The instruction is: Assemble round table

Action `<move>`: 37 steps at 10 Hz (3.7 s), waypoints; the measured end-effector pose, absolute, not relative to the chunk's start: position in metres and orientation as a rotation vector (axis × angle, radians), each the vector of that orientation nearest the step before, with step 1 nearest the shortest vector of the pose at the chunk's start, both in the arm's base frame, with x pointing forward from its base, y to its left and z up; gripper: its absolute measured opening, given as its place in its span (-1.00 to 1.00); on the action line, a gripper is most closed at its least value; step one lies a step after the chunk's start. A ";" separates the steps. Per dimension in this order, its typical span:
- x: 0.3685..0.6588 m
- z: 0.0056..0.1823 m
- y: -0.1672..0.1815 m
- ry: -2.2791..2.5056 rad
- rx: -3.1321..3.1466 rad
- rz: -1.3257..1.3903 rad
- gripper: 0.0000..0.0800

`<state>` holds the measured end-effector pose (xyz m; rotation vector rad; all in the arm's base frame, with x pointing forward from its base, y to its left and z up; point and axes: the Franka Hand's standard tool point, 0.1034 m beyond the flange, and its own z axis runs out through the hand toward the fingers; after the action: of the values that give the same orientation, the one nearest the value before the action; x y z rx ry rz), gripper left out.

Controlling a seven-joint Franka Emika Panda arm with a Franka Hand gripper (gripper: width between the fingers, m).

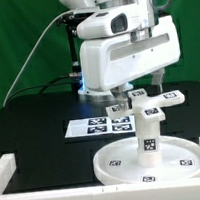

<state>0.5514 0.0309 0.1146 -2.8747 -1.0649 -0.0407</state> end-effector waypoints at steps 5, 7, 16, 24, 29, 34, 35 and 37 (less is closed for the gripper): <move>0.558 0.113 0.030 -1.049 -2.898 -0.094 0.62; 0.559 0.114 0.028 -1.047 -2.902 -0.101 -0.06; 0.563 0.119 0.040 -0.313 -3.050 -0.130 -1.00; 0.565 0.132 0.036 0.100 -3.009 -0.090 -0.03; 0.566 0.135 0.031 -0.083 -3.017 -0.088 0.61; 0.551 0.135 -0.018 0.267 -2.999 -0.086 0.62; 0.551 0.135 -0.016 0.258 -2.999 -0.085 0.62; 0.551 0.134 -0.015 0.300 -2.995 -0.079 0.62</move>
Offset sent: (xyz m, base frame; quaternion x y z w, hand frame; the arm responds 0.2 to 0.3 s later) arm 0.0021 0.0057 -0.0089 -0.0226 0.0332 0.0315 0.9987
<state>0.5513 -0.0151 0.1342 -2.9950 0.2999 -0.0791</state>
